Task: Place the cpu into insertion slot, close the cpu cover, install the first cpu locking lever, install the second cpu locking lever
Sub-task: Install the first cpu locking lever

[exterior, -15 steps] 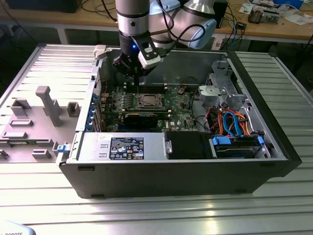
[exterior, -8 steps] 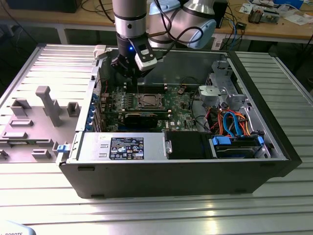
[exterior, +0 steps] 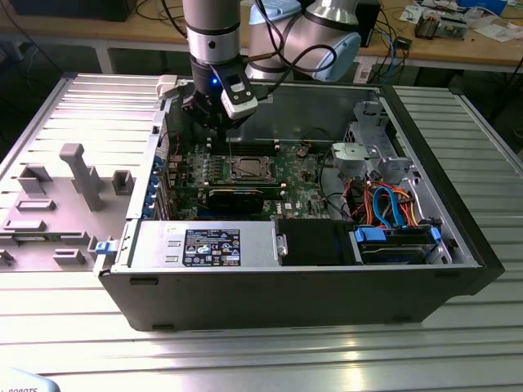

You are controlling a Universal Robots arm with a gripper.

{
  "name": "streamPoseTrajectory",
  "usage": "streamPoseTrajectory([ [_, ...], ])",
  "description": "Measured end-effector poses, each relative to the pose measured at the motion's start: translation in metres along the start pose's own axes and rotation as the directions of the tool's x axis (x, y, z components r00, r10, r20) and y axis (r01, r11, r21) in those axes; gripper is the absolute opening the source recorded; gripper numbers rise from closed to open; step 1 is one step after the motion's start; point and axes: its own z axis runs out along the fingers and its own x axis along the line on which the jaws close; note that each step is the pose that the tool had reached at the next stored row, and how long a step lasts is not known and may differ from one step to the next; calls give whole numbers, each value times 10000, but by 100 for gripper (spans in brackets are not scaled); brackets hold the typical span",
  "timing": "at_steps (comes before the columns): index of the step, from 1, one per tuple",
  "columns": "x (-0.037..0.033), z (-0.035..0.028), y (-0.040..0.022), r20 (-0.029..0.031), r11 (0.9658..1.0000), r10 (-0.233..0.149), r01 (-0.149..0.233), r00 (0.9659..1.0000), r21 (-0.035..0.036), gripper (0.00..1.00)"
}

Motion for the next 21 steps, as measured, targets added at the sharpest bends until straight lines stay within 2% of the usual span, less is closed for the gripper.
streamPoseTrajectory([
  [6,1,13,19,0,10000,2,-2,10000,-45,11],
  [11,4,37,89,-3,10000,3,-3,10000,-74,11],
  [13,6,47,136,-1,10000,2,-2,10000,-75,11],
  [17,7,57,172,-2,10000,-17,17,10000,-77,11],
  [21,-44,67,183,-5,10000,-18,18,10000,-76,11],
])
